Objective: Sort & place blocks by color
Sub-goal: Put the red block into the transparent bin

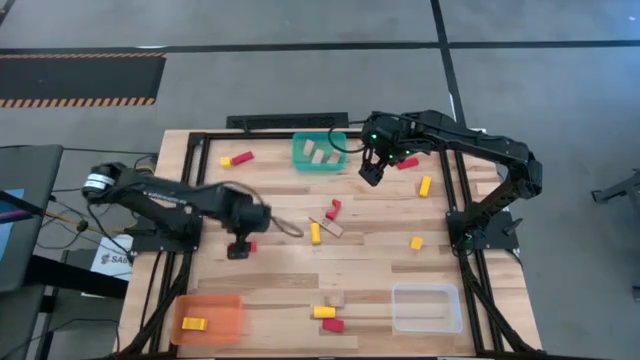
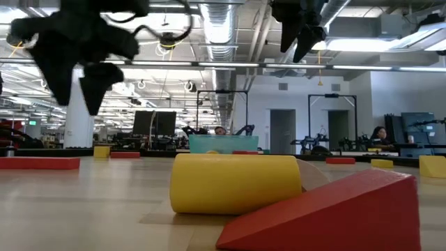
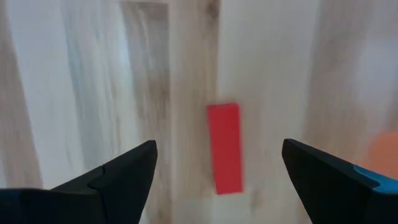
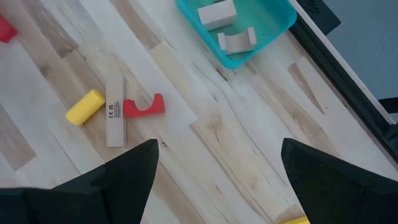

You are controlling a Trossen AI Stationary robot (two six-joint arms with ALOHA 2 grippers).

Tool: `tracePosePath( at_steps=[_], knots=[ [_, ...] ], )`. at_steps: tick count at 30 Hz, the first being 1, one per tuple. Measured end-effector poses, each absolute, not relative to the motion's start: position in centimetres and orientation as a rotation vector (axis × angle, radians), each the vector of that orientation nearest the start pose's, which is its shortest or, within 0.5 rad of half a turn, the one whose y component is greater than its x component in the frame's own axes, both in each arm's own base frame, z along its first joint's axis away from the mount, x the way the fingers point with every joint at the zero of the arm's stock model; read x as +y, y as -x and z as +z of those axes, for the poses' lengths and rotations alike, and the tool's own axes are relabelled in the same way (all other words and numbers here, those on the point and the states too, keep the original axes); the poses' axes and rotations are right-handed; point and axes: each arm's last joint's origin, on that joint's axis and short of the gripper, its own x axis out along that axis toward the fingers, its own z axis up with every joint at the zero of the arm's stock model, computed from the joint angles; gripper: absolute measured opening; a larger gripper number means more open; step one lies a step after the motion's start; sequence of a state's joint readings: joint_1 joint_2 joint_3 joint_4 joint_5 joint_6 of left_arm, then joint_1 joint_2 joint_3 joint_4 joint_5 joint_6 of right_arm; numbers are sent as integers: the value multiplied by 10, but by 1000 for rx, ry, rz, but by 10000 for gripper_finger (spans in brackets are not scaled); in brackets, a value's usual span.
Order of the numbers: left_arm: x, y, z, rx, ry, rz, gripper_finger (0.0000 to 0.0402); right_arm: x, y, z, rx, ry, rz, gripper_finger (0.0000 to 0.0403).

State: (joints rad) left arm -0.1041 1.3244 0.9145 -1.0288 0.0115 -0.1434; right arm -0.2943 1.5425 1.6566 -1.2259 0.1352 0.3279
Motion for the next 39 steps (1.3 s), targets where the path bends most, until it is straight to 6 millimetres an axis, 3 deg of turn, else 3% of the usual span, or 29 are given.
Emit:
tracePosePath(
  at_steps=[10, 16, 19, 22, 28, 33, 39],
  knots=[
    [-47, -188, 159, 1399, 75, 77, 336, -84, -272, 365, 1126, -388, -569, 360],
    [-47, -176, 138, 1395, 68, 124, 332, -73, -262, 365, 1200, -414, -602, 360],
    [-48, -171, 130, 1387, 94, 121, 304, -61, -249, 374, 1193, -389, -670, 360],
    [-49, -168, 126, 1371, 109, 119, 250, -50, -230, 385, 1168, -390, -722, 360],
    [-49, -173, 130, 1356, 125, 113, 94, -28, -191, 410, 1022, -439, -785, 360],
    [-50, -201, 153, 1227, 193, 5, 93, -6, -162, 417, 917, -420, -681, 360],
    [-30, -237, 193, 1029, 383, -97, 93, 20, -160, 385, 813, -323, -393, 360]
  ],
)
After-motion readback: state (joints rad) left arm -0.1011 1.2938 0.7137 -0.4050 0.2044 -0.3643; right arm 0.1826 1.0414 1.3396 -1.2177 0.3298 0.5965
